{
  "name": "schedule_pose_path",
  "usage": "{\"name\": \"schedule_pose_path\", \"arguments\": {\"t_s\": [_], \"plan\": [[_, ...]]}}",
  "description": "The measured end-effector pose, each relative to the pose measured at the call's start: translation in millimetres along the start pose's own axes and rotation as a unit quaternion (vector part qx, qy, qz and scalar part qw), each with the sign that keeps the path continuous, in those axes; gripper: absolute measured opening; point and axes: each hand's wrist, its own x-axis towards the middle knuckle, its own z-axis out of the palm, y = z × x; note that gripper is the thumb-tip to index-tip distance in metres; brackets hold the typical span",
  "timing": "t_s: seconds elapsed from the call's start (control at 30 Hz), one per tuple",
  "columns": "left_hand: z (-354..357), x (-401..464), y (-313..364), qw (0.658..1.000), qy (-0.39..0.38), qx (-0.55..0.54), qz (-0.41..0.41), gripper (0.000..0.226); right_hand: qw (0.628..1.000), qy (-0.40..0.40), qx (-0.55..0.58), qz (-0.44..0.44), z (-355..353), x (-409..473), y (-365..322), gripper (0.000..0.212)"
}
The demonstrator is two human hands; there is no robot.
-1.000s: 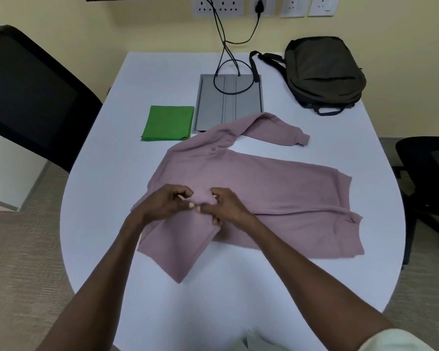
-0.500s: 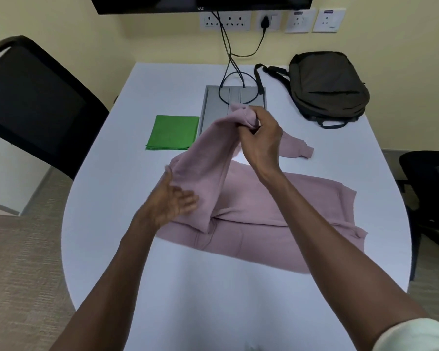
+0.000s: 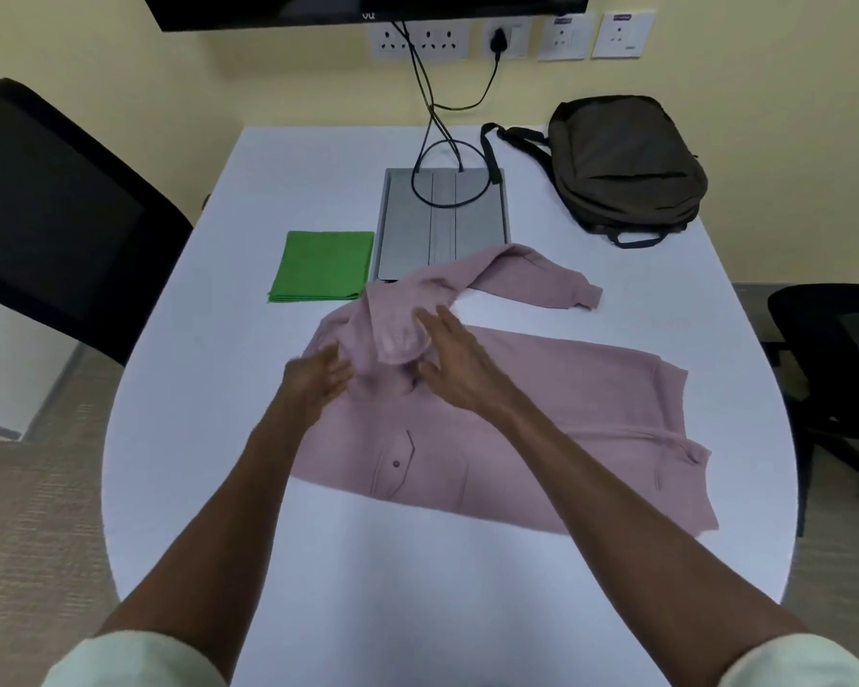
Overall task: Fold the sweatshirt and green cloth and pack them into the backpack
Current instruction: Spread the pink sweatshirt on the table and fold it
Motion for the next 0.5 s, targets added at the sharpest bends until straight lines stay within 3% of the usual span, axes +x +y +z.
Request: {"name": "schedule_pose_path", "arguments": {"t_s": [0.07,0.1,0.13,0.2,0.33,0.5], "plan": [[-23,0,-33,0.997,0.029,0.07,0.006,0.013,0.997,-0.05,-0.009,0.065,16,-10,25,0.052],[-33,0,-44,0.984,0.06,0.165,0.014,0.014,0.995,-0.059,-0.006,0.08,20,-16,34,0.045],[-44,1,-54,0.958,0.097,0.269,0.035,0.009,0.993,-0.071,-0.011,0.099,23,-23,42,0.04],[-62,2,-68,0.881,0.15,0.444,0.069,0.03,0.987,-0.092,-0.035,0.129,28,-38,57,0.04],[-79,8,-70,0.83,0.151,0.525,0.109,0.041,0.983,-0.073,-0.071,0.155,34,-68,90,0.038],[-94,24,-65,0.807,0.118,0.57,0.102,0.049,0.967,-0.003,-0.089,0.24,29,-118,130,0.029]]}}
